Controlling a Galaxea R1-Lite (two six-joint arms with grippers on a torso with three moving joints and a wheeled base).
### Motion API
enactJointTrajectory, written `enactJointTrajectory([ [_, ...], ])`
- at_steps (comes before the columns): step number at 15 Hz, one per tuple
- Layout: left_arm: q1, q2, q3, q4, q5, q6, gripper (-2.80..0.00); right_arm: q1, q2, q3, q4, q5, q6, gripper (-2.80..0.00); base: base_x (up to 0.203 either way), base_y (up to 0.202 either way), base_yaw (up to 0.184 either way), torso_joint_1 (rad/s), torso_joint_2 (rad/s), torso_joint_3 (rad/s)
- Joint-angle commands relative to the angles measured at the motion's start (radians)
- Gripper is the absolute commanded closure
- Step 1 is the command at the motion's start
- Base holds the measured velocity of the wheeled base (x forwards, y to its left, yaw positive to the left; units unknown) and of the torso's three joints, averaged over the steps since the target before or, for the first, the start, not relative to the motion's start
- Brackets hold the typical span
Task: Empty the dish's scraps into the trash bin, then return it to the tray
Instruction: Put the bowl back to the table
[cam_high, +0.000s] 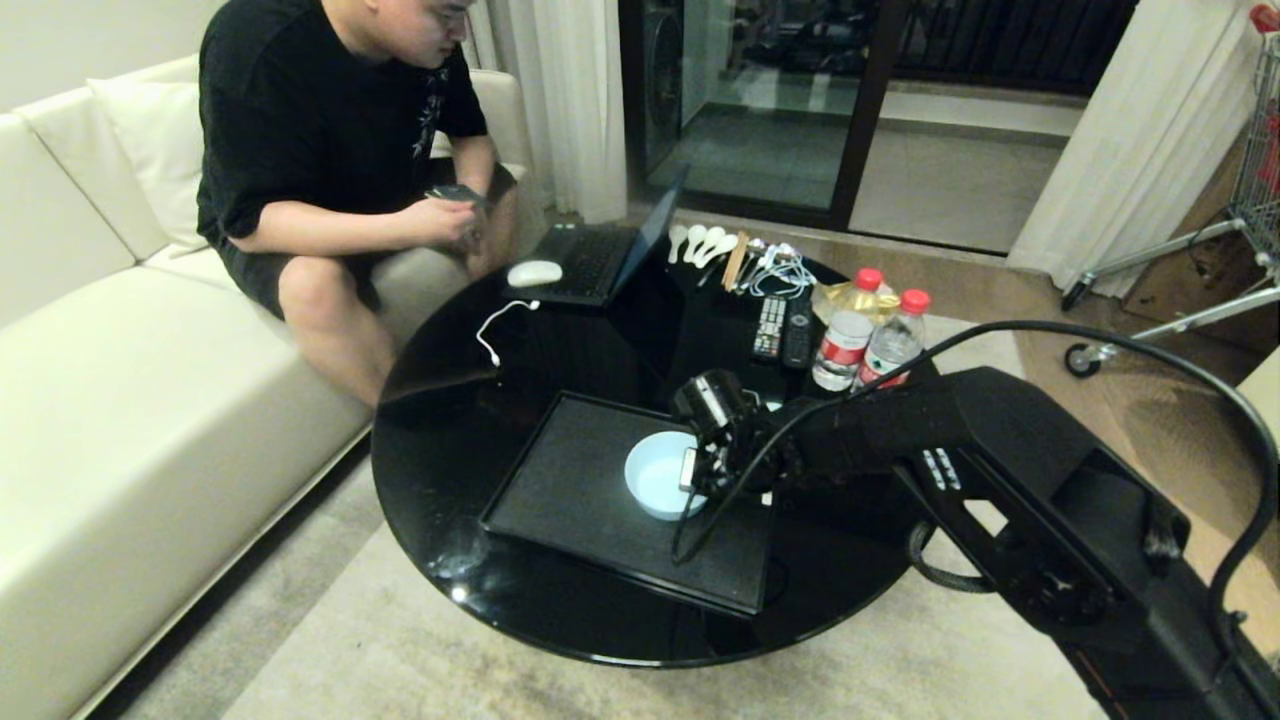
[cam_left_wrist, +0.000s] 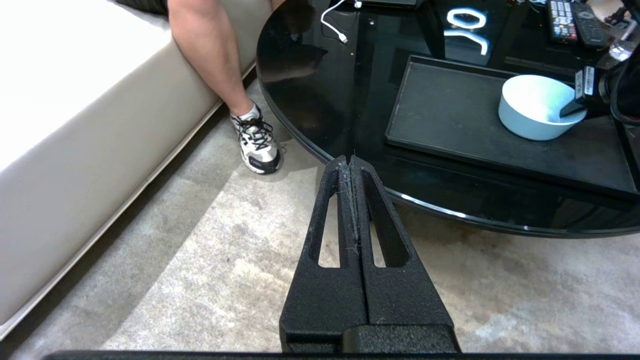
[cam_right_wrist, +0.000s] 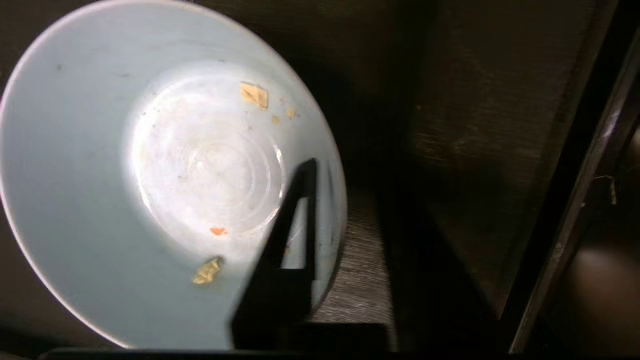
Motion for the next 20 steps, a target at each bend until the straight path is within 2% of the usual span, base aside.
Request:
enactJointTrajectory([
  [1, 0.000, 0.000, 0.000, -0.001, 0.001, -0.001, 0.00, 0.001, -0.010, -0.003, -0.006, -0.002, 0.004, -2.80, 0.000, 0.000, 0.000, 0.000, 0.00, 0.000],
  [10, 0.000, 0.000, 0.000, -0.001, 0.001, -0.001, 0.00, 0.002, -0.098, 0.008, -0.004, -0.007, -0.006, -2.80, 0.000, 0.000, 0.000, 0.000, 0.00, 0.000],
  [20, 0.000, 0.000, 0.000, -0.001, 0.001, -0.001, 0.00, -0.040, -0.334, 0.293, -0.063, -0.009, -0.122, -2.80, 0.000, 0.000, 0.000, 0.000, 0.00, 0.000],
])
